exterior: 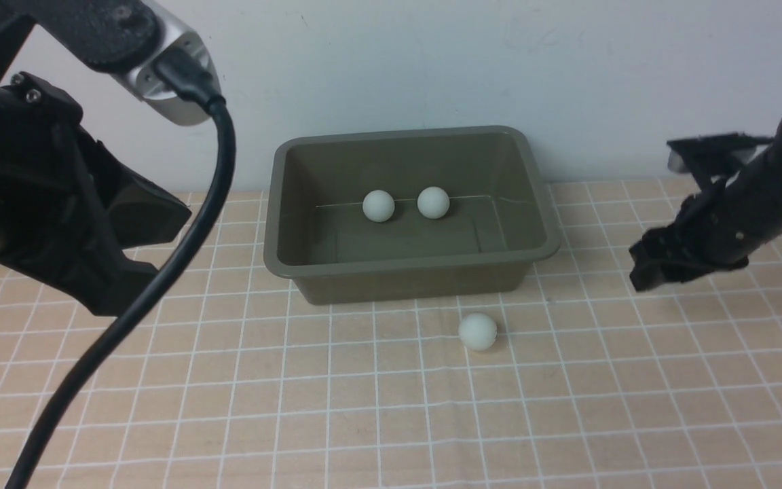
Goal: Put the table tennis balls into the box on the light coffee tablecloth.
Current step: 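Reach for and grasp a ping pong ball on the table, then release the ping pong ball into the bin and lift the gripper away, then reach for and grasp a ping pong ball on the table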
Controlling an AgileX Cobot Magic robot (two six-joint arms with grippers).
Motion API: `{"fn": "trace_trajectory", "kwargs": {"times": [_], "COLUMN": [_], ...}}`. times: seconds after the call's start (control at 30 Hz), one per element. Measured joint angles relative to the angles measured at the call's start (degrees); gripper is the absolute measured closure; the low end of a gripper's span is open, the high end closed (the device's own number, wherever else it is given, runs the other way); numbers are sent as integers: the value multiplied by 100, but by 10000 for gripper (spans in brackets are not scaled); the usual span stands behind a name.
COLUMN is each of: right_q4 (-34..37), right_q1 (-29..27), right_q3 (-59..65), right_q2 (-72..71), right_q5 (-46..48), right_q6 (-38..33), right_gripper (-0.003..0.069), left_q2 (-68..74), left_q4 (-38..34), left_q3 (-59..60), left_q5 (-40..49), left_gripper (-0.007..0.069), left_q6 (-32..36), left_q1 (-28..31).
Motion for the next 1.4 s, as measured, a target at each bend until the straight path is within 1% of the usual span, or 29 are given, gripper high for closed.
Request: {"fn": "trace_trajectory", "kwargs": {"times": [0.03,0.07,0.1,0.2,0.23,0.3,0.33,0.37,0.43,0.53,0.63,0.73,0.87,0.9,1.0,1.2,1.3,1.4], "right_q4": [178,566,761,1857,1919,2438,2542,2547,2425,1820,992,406,237,200,165,49,-65,-119], "right_q1": [0,0,0,8,13,83,196,263,592,1116,1586,1846,1883,1848,1768,1395,1151,949], "right_q3": [-215,-474,-597,-1158,-1188,-1522,-1660,-1744,-1930,-2078,-2082,-2082,-2098,-2155,-2242,-2499,-2529,-2529], "right_q2": [-25,-30,-30,10,9,93,160,187,326,513,706,842,854,834,781,259,-262,-696], "right_q5": [202,421,516,895,908,992,1006,1006,970,655,200,-120,-194,-159,-8,650,936,1150], "right_q6": [-139,-452,-602,-1399,-1445,-1922,-2167,-2245,-2413,-2388,-2119,-1689,-1389,-1250,-1118,-935,-584,-35], "right_gripper": [294,294,294,294,294,294,294,294,294,294,294,276,251,244,240,240,242,258], "left_q2": [0,0,0,0,0,0,0,0,0,0,0,0,0,0,0,0,0,0], "left_q4": [0,-5,-5,-5,-5,-5,-5,-5,-5,-5,-5,-5,-31,-67,-107,-107,-107,-107], "left_q3": [0,0,0,4,4,4,7,7,7,7,7,7,7,7,7,7,7,7], "left_q5": [0,0,0,0,0,0,0,0,0,0,0,0,0,0,5,5,5,5], "left_gripper": [693,693,693,693,693,693,693,693,693,693,693,693,693,693,693,693,693,693], "left_q6": [0,0,0,0,0,0,0,0,0,0,0,0,0,0,0,0,0,0], "left_q1": [0,0,0,0,0,0,0,0,0,0,0,0,0,0,0,0,0,0]}}
